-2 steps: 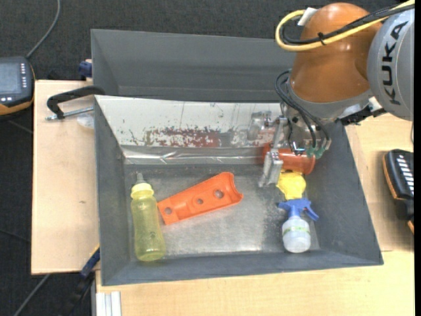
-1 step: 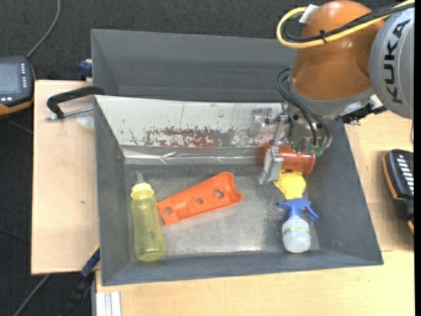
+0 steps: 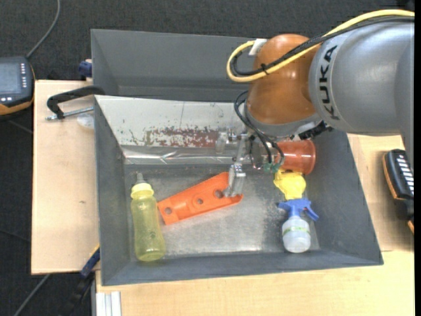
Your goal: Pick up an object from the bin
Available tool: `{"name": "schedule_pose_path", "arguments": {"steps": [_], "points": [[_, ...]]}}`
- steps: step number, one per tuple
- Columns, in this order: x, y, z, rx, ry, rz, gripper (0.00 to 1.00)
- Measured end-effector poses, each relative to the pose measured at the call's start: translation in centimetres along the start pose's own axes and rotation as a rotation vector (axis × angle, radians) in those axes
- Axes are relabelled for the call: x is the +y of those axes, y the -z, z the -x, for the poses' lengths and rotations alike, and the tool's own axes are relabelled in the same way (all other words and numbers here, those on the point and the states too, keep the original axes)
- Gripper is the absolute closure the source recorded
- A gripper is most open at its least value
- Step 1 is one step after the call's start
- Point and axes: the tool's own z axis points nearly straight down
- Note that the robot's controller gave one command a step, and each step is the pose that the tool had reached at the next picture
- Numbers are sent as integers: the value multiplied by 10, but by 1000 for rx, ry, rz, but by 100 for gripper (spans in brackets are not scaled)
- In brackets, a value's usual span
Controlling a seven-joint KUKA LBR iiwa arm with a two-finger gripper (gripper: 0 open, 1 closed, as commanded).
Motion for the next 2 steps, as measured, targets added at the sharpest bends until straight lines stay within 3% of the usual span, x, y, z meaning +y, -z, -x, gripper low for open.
{"name": "schedule_pose_path", "arguments": {"steps": [2], "points": [[42, -25, -13, -2, 265, 1, 0]]}}
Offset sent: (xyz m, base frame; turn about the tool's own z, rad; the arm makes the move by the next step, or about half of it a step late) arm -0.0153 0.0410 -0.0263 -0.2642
